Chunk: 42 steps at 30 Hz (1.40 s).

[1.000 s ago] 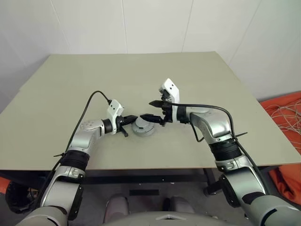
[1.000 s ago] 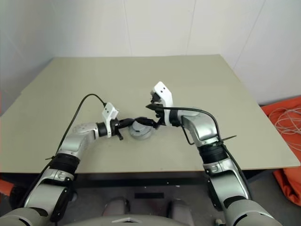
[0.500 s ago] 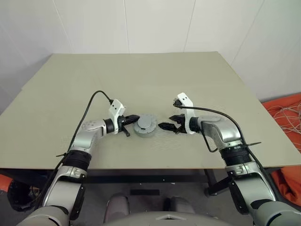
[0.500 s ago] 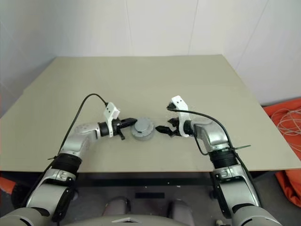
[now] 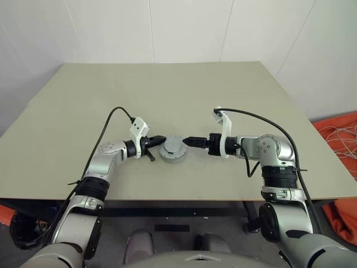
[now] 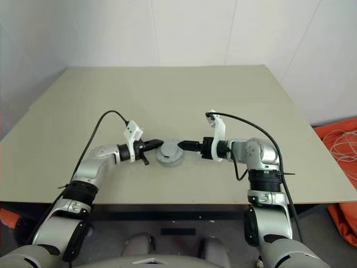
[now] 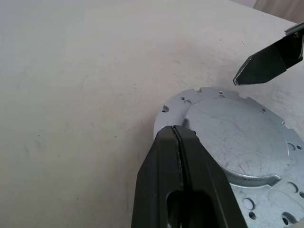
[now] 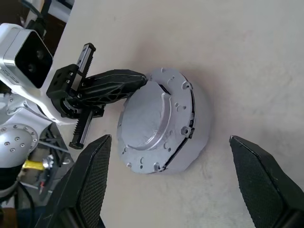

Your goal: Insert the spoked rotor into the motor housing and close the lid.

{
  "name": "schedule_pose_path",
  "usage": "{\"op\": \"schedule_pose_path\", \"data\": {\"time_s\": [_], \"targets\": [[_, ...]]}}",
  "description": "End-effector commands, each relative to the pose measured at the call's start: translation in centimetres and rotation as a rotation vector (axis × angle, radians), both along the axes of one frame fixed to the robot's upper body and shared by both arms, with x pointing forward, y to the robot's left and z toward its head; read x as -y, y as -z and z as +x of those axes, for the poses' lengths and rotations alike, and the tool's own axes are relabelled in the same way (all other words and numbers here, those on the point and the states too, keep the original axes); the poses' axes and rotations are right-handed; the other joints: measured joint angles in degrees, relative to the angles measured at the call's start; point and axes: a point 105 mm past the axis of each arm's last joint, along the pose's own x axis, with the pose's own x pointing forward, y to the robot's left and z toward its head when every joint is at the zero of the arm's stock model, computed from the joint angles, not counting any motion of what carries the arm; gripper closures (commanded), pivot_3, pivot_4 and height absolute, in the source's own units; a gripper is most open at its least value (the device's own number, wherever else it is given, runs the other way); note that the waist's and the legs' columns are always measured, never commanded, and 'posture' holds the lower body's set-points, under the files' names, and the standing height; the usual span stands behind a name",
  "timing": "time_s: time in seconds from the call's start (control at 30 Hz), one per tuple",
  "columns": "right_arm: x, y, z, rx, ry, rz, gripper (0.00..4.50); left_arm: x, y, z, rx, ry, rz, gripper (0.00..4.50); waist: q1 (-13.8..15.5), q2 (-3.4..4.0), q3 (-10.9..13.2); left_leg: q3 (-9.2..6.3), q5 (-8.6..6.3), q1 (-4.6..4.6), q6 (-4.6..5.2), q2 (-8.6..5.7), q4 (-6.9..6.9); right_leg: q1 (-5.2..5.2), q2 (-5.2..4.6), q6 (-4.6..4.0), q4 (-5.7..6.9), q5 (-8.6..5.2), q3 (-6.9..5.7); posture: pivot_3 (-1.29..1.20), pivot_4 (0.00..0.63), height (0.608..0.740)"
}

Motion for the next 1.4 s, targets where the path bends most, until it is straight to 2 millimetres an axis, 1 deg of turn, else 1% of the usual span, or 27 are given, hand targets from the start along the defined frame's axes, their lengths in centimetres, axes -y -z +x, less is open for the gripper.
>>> {"op": "schedule_pose_path", "data": {"time_s": [0.03,0.43,0.63,0.87,1.13,1.4], "targets": [[-0.4,-1.1,0.2,0.01,0.002,0.037,0.02,0.1,0.0,0.2,0.004,0.006,0.019,4.5,0.02,0.0,0.0,0.0,0.01,0.0,-0.01,0.0,0.0,0.0,0.0,0.0,0.0,0.0,0.0,0.0,0.0,0.74],[-0.2,0.6,-0.7,-0.116,0.027,0.046,0.02,0.4,0.0,0.1,0.005,0.015,0.013,4.5,0.09,0.01,0.0,0.0,0.04,0.01,-0.06,0.0,-0.03,0.0,-0.01,0.09,0.0,-0.05,0.0,0.0,0.0,0.74],[-0.6,0.9,-1.0,-0.173,0.03,0.068,0.02,0.6,-0.1,0.2,0.01,0.017,0.009,4.5,0.2,0.01,0.0,0.0,0.05,0.01,-0.08,0.0,-0.03,0.0,-0.02,0.06,0.0,-0.03,0.0,0.0,0.0,0.74],[-1.0,0.7,-0.7,-0.212,0.057,0.125,0.02,0.6,-0.1,0.2,0.011,0.018,0.007,4.5,0.22,0.01,0.0,0.0,0.07,0.03,-0.12,0.0,-0.05,0.0,-0.02,0.16,0.01,-0.09,0.0,0.0,0.0,0.74],[-2.4,-0.2,-0.5,-0.229,0.072,0.23,0.02,0.9,-0.1,0.0,0.007,0.029,0.0,4.5,0.27,0.05,0.03,0.0,0.08,0.01,-0.14,0.0,-0.09,-0.04,-0.02,0.15,0.01,-0.08,0.0,0.0,0.0,0.74],[-3.9,-0.4,-0.6,-0.242,0.077,0.285,0.02,0.9,-0.1,-0.1,0.007,0.03,-0.002,4.5,0.25,0.1,0.06,0.01,0.1,-0.01,-0.17,0.0,-0.16,-0.11,-0.01,0.07,0.01,-0.04,-0.01,0.0,0.0,0.74]]}}
